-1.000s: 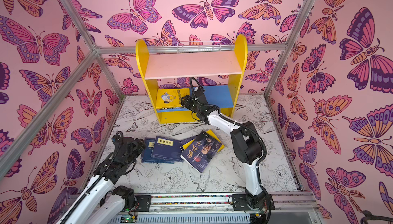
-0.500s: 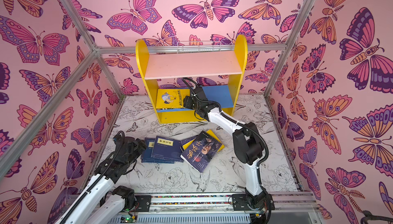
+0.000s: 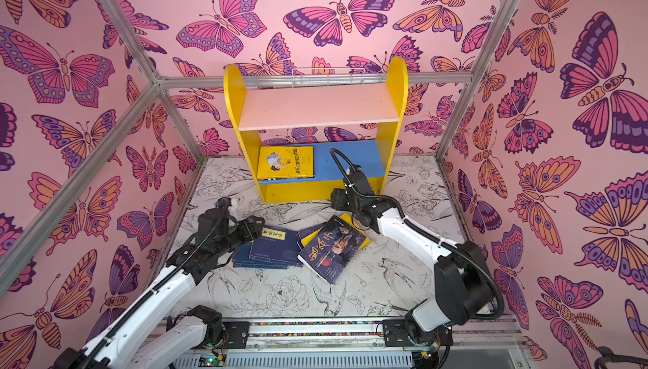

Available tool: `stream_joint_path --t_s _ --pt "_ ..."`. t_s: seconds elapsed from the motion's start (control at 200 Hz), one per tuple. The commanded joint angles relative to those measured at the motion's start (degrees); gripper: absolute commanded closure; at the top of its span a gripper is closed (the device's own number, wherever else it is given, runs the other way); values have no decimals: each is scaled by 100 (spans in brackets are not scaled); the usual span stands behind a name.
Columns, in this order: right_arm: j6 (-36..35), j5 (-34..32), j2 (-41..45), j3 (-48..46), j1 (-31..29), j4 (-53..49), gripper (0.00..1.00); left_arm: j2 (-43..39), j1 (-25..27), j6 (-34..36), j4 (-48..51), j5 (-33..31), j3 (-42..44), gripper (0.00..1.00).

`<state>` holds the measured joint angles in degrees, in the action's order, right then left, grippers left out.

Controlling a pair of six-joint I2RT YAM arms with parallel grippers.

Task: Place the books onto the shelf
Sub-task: 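Release the yellow book and bring both grippers back over the book pile, then grasp the dark face-cover novel with both grippers and tilt it up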

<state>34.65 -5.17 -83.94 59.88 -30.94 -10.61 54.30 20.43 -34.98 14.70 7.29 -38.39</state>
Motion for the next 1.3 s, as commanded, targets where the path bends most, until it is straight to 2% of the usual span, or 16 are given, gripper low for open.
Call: stream_joint_path --t_s 0.0,0.17,0.335,0.596,0.811,0.926,1.102,1.237,1.292 --pt "975 26 334 -583 311 -750 33 628 538 957 -653 1114 -312 26" --pt "1026 364 741 -1092 503 -1490 34 1531 1269 1821 -621 1709 -710 25" --pt "781 509 1025 -1324 803 -2147 34 2194 1486 2014 -453 2070 -797 24" --pt "94 1581 967 -1415 943 -2243 39 2824 1816 2067 -152 1803 -983 24" --pt "-103 2279 636 -1393 945 -1872 49 3130 1855 1943 -13 1540 -1091 26" --pt "-138 2489 529 -1374 944 -1649 52 3299 1876 1881 24 1454 -1133 32" --pt "-99 2490 401 -1381 941 -1465 54 3622 1906 1793 168 1143 -1273 49" --pt "-64 2449 304 -1365 945 -1403 54 3884 1955 1852 338 936 -1500 63" --pt "-47 2418 291 -1364 941 -1359 54 3987 1973 1884 444 813 -1622 73"
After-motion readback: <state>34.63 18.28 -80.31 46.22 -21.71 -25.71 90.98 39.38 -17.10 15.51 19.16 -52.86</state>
